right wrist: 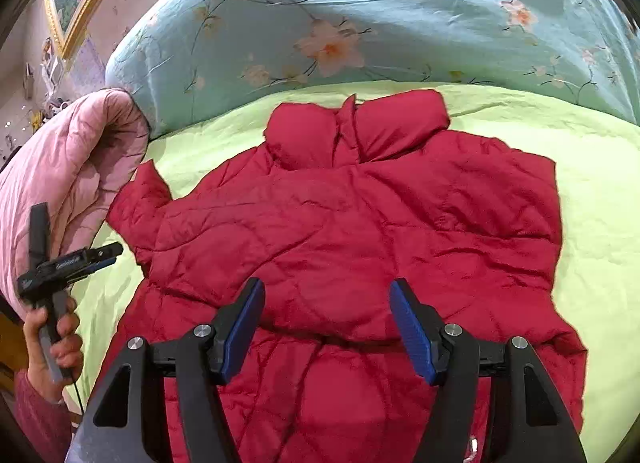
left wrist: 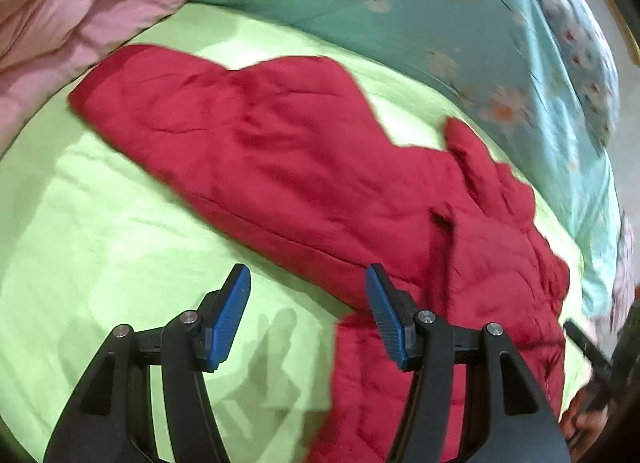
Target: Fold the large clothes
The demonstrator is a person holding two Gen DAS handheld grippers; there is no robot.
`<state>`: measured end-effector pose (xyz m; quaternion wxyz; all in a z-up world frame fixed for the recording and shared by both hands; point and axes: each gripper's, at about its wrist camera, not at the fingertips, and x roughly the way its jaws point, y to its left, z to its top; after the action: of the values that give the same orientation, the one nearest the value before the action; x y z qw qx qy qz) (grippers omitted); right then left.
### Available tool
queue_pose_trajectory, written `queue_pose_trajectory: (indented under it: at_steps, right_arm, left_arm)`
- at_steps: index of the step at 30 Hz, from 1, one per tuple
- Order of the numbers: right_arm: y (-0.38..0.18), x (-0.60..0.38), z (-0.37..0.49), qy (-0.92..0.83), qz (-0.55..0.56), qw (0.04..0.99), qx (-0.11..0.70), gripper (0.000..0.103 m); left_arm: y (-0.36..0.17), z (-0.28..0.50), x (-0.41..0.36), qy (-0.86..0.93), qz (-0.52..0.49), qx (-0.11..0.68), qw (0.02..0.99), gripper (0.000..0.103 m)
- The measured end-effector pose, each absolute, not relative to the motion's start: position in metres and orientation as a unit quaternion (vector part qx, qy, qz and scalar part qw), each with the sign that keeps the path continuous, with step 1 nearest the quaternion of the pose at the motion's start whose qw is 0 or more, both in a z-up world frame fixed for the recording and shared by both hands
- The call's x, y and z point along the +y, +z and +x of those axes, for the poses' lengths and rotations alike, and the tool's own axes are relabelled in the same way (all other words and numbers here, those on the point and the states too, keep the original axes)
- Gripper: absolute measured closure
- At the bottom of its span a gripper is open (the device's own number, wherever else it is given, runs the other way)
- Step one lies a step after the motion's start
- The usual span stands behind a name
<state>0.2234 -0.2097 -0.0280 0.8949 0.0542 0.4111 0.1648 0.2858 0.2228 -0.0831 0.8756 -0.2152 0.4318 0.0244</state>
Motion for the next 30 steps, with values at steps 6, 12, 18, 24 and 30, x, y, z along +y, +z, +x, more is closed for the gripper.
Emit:
queue_pose_trajectory:
  at_steps: [6, 12, 18, 24, 30]
  right_arm:
    - [-0.032, -0.203, 0.221, 0.184, 0.060, 0.891, 0.411, 0.036]
    - [-0.032, -0.195, 0.209, 0.213, 0.070, 0.881, 0.416, 0.036]
    - [-0.028, -0.188, 0.195, 0.233, 0.077, 0.880, 0.408, 0.036]
    - [-0.026, -0.184, 0.189, 0.244, 0.082, 0.877, 0.406, 0.036]
    - [-0.027, -0.183, 0.187, 0.244, 0.079, 0.876, 0.409, 0.036]
  left_arm:
    - [-0.090, 0.298, 0.265, 0.058, -0.259, 0.418, 0.869, 0.045]
    - [-0.098, 0.319, 0.313, 0.096, -0.287, 0.403, 0.864, 0.045]
    - [-0.119, 0.342, 0.360, 0.138, -0.312, 0.401, 0.851, 0.045]
    - [-0.142, 0.357, 0.391, 0.119, -0.384, 0.382, 0.832, 0.044]
    - [-0.144, 0.366, 0.399, 0.121, -0.413, 0.357, 0.829, 0.038]
